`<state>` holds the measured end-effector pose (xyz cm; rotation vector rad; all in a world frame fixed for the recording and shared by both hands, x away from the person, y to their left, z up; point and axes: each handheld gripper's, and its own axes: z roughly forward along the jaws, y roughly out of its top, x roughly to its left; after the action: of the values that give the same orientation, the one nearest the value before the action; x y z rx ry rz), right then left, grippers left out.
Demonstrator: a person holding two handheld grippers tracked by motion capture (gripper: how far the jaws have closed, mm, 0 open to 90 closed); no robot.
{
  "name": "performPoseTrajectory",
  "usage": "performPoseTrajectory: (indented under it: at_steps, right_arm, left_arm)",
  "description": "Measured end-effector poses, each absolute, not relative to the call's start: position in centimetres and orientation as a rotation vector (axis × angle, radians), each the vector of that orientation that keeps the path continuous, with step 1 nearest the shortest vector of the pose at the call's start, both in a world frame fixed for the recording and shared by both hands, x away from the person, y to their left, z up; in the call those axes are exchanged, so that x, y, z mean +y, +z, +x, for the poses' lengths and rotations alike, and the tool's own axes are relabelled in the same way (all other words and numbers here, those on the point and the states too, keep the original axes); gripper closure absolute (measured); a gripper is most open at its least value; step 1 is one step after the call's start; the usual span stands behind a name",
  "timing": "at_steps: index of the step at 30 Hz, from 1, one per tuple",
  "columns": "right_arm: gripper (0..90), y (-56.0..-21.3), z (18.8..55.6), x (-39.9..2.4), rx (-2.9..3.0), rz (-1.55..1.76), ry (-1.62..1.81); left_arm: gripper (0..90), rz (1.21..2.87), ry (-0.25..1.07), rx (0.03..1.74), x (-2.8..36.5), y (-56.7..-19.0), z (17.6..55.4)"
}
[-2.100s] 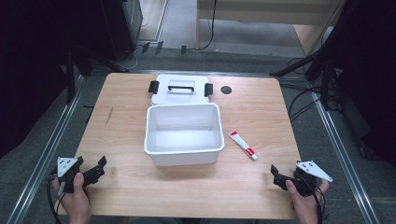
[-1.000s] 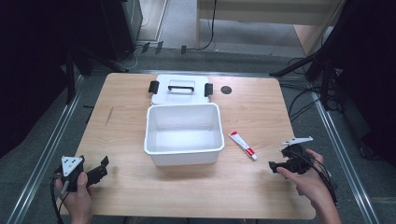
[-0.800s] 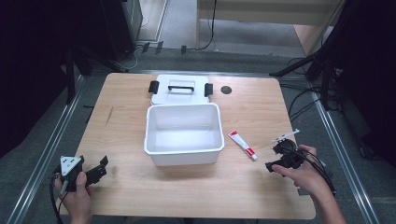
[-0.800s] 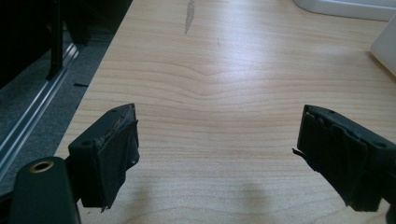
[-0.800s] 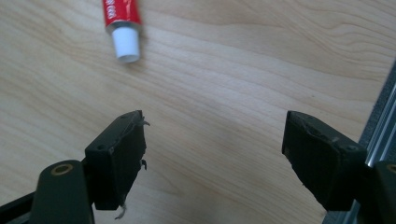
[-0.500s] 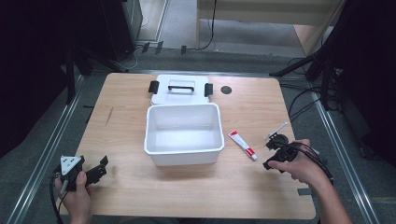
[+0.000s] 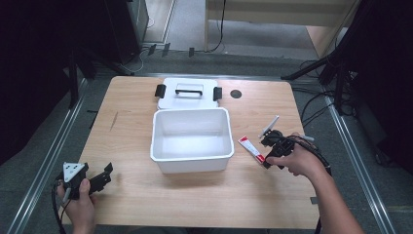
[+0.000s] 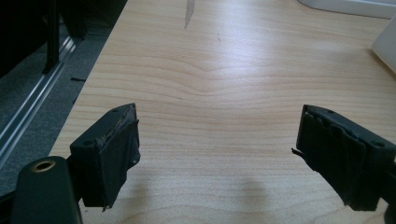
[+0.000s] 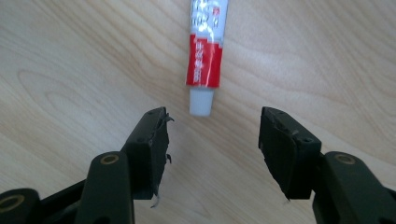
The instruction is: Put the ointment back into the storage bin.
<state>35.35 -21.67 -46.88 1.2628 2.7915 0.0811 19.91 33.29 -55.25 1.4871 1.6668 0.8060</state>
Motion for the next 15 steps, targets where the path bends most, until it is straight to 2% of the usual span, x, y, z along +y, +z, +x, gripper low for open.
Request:
performPoseTrajectory:
  at_steps: [3,9,15]
  right_arm:
    - [48.0,-46.8,35.8,-21.3,2.795,1.279,0.089]
    - [49.6,-47.3,36.9,-20.1,2.794,1.346,0.072]
    - [58.1,-48.0,37.5,-18.6,2.776,1.360,0.016]
  left_arm:
    - [13.7,1.487,0.804,1.667,33.3,-55.2,19.9]
    - [13.7,1.485,0.794,1.662,33.4,-55.3,19.9]
    - [13.8,1.492,0.779,1.663,33.5,-55.3,20.0]
